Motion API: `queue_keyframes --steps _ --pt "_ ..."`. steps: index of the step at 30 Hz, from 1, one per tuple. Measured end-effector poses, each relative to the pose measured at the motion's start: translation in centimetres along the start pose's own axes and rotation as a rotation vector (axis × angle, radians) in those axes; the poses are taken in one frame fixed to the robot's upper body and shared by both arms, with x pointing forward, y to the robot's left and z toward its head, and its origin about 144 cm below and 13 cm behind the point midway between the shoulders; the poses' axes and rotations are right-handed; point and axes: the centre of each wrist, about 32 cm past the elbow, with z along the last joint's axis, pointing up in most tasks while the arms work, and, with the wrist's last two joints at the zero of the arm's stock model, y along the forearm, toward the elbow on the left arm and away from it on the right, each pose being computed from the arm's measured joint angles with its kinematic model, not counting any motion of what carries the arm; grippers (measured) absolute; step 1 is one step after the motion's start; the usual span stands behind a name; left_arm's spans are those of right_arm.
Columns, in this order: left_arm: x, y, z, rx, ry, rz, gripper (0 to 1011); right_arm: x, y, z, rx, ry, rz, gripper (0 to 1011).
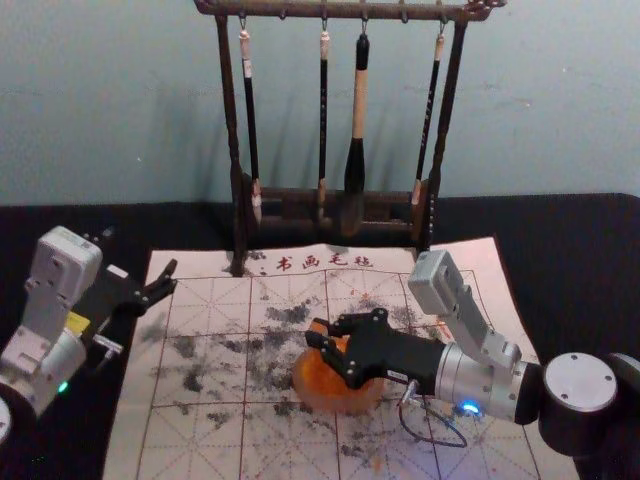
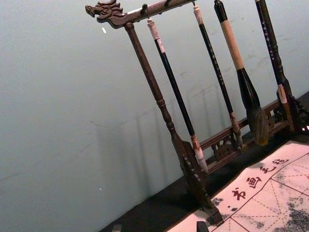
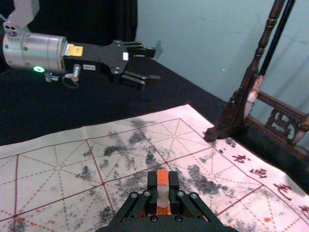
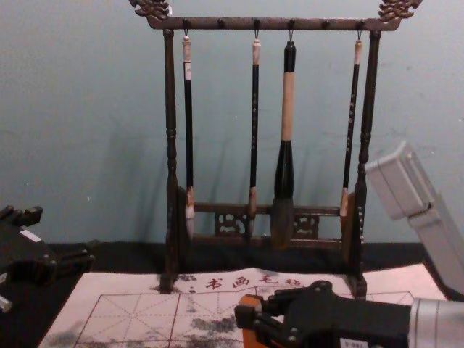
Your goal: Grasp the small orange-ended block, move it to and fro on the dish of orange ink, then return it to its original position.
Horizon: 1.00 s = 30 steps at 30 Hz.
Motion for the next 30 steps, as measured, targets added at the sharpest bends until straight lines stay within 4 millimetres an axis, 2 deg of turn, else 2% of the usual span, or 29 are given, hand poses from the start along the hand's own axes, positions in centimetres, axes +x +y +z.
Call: queue_keyframes --steps 12,21,30 --pt "0.0 0.0 0.0 0.000 0.000 0.000 1001 0.8 -0.5 -0.1 -0.010 0.008 -0.046 80" --pt "0.0 0.0 0.0 0.000 0.000 0.000 1001 0.8 -2.0 -0.1 -0.021 0.009 -0.070 80" --pt "0.0 0.0 0.0 0.000 0.000 0.000 1001 -0.2 -3.7 0.0 -0.031 0.003 -0.053 80"
